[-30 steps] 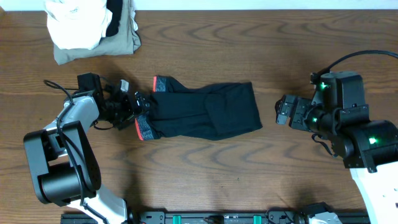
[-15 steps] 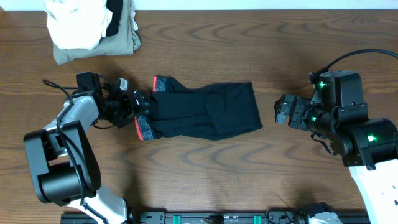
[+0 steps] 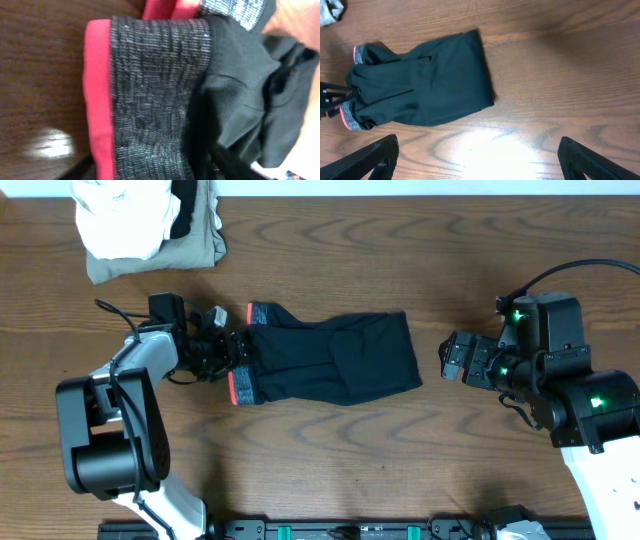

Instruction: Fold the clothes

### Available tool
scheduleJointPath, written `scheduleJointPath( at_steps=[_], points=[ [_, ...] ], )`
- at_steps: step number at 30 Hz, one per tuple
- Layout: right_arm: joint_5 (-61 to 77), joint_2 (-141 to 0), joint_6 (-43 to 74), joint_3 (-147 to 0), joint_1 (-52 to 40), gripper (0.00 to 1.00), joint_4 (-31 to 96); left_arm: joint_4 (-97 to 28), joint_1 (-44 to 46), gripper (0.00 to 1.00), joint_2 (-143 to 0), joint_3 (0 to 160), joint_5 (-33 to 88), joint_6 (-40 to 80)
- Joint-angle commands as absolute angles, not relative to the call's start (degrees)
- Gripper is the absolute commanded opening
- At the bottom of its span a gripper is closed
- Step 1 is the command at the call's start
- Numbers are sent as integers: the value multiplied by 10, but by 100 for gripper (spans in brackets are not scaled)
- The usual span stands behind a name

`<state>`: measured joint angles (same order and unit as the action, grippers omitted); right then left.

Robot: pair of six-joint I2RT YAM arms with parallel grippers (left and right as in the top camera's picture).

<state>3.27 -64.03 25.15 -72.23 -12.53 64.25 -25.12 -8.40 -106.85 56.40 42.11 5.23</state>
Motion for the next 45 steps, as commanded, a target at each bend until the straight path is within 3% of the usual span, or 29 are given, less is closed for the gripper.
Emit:
scheduleJointPath(
  at_steps=[1,5,6,17,25,45],
  points=[
    [37,-641,246,-722,-124,99,643,-253,-81,36,-1093,546,388,50],
    [37,-641,245,-722,-124,99,643,-249,-81,8,-1093,546,374,50],
    [37,-641,245,-722,-124,99,643,-249,-81,6,-1093,546,366,50],
    [37,-641,235,-719,-124,99,641,-304,-116,6,-1081,584,348,50],
    [38,-649,236,-694,-124,99,610,-397,-110,6,-1041,637,270,49],
    [138,-820,237,-584,-134,99,356,-467,-61,6,-903,646,263,78]
  ],
)
